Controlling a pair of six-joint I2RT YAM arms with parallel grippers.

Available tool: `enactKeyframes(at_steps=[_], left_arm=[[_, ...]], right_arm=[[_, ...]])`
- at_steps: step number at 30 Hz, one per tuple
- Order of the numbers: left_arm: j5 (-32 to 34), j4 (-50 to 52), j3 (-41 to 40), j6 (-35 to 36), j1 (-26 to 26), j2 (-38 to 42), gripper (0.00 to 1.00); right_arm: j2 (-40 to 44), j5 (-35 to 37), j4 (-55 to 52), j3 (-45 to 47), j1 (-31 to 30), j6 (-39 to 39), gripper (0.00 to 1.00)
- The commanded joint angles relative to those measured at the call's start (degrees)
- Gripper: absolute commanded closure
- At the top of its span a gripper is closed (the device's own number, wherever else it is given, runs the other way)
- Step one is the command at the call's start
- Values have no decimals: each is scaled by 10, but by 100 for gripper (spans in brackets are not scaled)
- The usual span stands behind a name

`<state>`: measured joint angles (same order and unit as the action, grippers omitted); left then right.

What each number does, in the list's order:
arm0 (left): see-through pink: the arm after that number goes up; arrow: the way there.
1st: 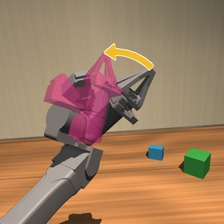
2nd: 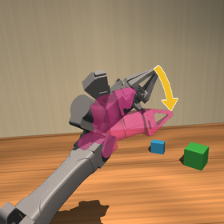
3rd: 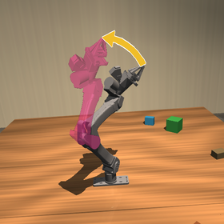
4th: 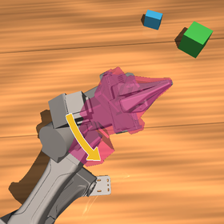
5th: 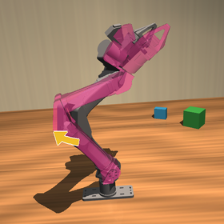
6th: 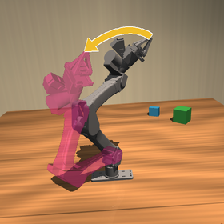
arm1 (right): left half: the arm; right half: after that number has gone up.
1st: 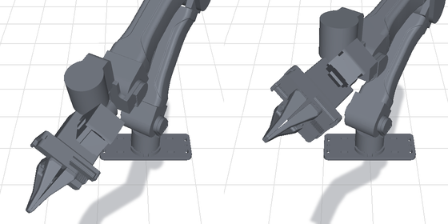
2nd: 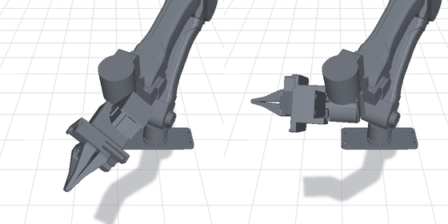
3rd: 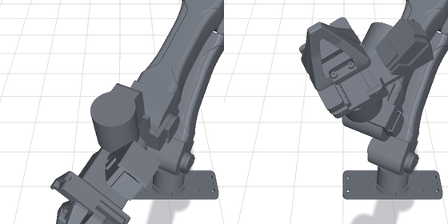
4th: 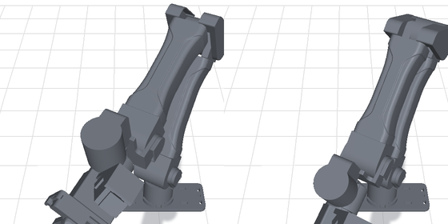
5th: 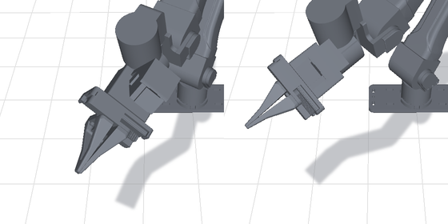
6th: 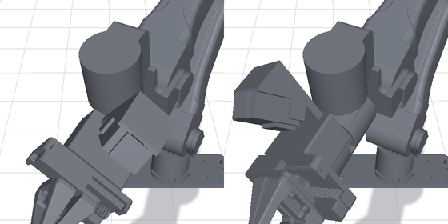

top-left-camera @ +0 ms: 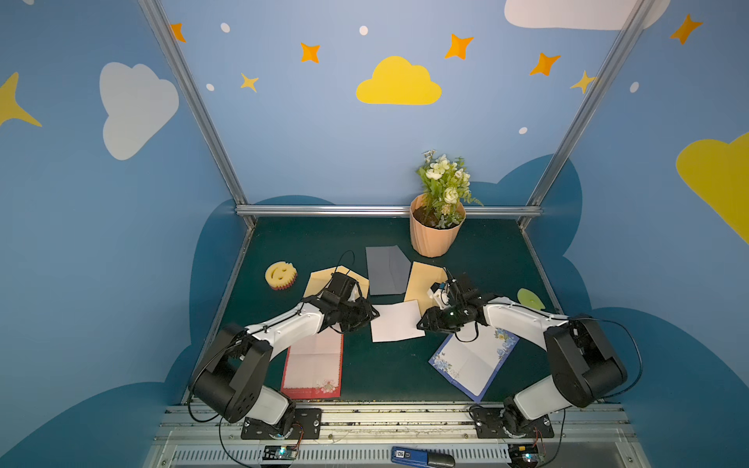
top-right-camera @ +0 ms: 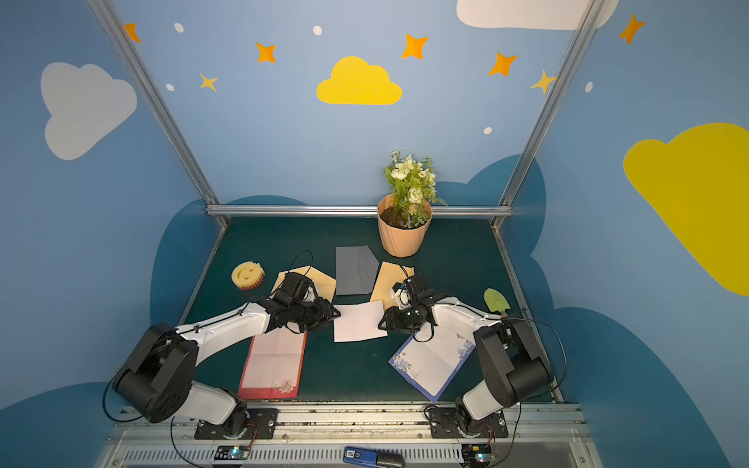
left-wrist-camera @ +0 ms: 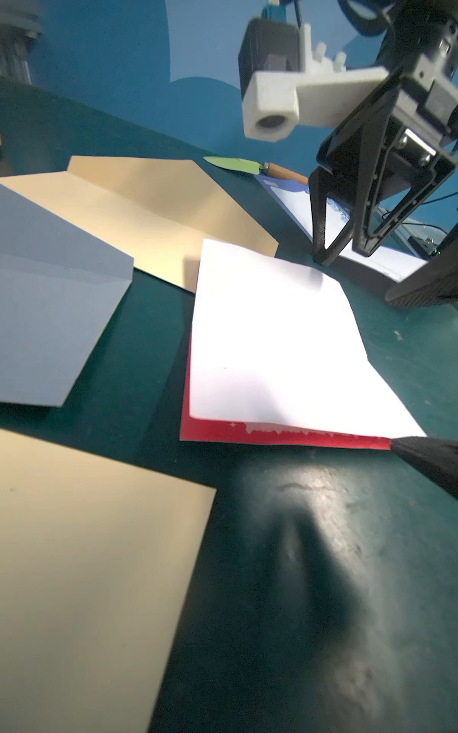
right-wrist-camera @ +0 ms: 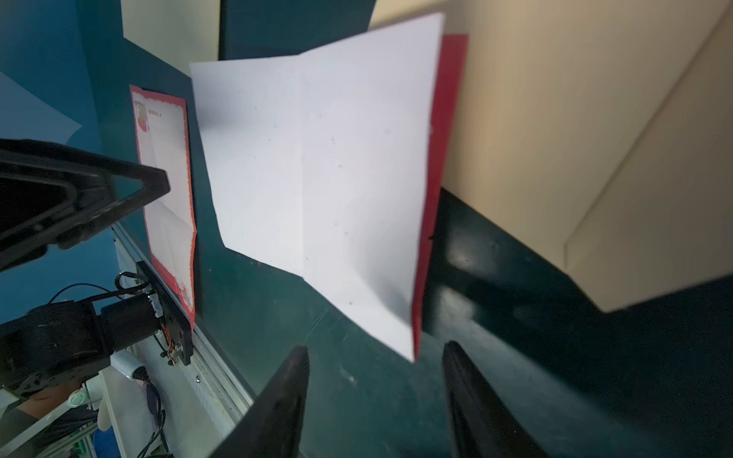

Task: Fold the letter paper in half and place it into the envelope
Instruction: Adjust the letter paper at the center of the board, then fold the letter paper at the center of the board.

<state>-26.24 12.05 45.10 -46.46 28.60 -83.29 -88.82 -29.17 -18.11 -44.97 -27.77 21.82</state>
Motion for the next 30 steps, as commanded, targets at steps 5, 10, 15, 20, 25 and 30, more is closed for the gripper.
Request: enactKeyframes(at_steps=[5, 10, 15, 20, 25, 30], left_arm=[[-36, -29, -1, -22, 4, 44, 40], [-32, -100, -25, -65, 35, 4, 40], [-34, -176, -64, -100, 46, -41, 40], [-35, -189, -73, -100, 46, -72, 40], [-30, -200, -85, -99, 45, -85, 40], [-36, -229, -100, -109, 44, -99, 40]], right_arm=[[-41, 0, 10, -17, 7, -14, 45], [-53, -12, 22, -29, 8, -13, 46], [-56, -18, 22, -41, 5, -12, 46], [-64, -21, 25, -45, 4, -6, 46], [-70, -28, 32, -50, -4, -1, 47], [-60, -46, 35, -64, -16, 4, 47]])
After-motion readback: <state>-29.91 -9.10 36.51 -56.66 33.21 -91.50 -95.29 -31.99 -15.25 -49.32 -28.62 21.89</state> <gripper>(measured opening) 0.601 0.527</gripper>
